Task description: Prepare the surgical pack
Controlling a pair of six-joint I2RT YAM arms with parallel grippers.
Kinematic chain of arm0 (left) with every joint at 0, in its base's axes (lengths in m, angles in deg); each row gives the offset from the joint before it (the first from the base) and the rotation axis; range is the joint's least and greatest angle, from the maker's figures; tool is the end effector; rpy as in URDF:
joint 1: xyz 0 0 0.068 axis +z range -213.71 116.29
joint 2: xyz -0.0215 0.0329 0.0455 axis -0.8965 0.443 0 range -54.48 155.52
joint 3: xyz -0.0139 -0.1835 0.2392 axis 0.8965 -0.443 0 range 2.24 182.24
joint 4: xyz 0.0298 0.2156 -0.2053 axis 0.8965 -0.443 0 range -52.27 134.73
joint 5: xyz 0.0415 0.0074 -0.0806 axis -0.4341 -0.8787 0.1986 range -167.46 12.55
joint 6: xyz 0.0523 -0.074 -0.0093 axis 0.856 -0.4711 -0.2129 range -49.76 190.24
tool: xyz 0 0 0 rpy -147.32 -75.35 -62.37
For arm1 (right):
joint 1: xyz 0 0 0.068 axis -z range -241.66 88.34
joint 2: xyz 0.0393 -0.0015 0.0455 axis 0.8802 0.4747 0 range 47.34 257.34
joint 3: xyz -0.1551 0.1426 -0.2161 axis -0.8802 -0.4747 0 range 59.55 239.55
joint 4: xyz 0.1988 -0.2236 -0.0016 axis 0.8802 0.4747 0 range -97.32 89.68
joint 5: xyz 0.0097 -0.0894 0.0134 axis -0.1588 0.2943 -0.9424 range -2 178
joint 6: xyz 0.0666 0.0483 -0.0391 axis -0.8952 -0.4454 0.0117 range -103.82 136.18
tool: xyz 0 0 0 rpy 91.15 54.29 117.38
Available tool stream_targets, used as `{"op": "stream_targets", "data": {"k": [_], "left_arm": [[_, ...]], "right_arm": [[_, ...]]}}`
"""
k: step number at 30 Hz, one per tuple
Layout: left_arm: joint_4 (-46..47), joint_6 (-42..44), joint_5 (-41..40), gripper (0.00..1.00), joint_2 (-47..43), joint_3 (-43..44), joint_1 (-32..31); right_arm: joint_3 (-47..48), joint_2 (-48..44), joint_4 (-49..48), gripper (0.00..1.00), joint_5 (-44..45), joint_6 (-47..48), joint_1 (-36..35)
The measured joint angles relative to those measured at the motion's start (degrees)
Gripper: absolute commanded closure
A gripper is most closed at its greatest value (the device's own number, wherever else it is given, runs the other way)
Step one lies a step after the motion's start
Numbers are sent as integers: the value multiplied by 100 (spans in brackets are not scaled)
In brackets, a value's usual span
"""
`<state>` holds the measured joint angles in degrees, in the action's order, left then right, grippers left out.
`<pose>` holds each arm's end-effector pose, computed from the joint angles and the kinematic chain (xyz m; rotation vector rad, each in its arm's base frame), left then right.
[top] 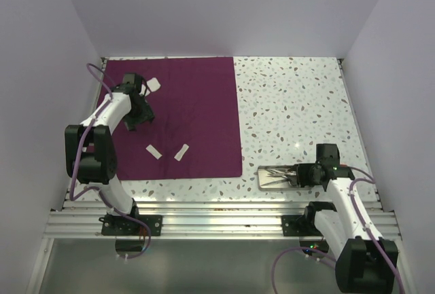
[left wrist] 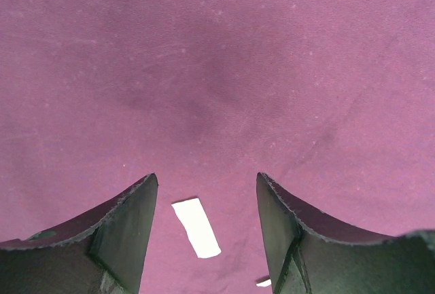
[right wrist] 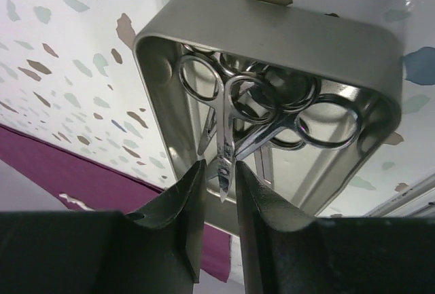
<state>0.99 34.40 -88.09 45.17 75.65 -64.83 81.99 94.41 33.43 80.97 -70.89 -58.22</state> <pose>0.4044 0.0070 0.1861 -0.8640 2.6126 0.0889 0.1687 -0.0001 0.1236 1.9986 2.0348 0.5452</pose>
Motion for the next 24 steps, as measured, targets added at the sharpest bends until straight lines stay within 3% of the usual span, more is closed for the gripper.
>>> {"op": "stream_targets", "data": {"k": [10,18,24], "left_arm": [[37,11,4,35,-2,0,13],[44,76,376,34,-2,0,160],[133,199,992,34,-39,-7,595]], "right_arm": [[627,-184,1086,68,-240,807,0],[2872,1331,2004,66,-280,3547,0],[3294,1399,2059,65,-439,5025,-142]]}}
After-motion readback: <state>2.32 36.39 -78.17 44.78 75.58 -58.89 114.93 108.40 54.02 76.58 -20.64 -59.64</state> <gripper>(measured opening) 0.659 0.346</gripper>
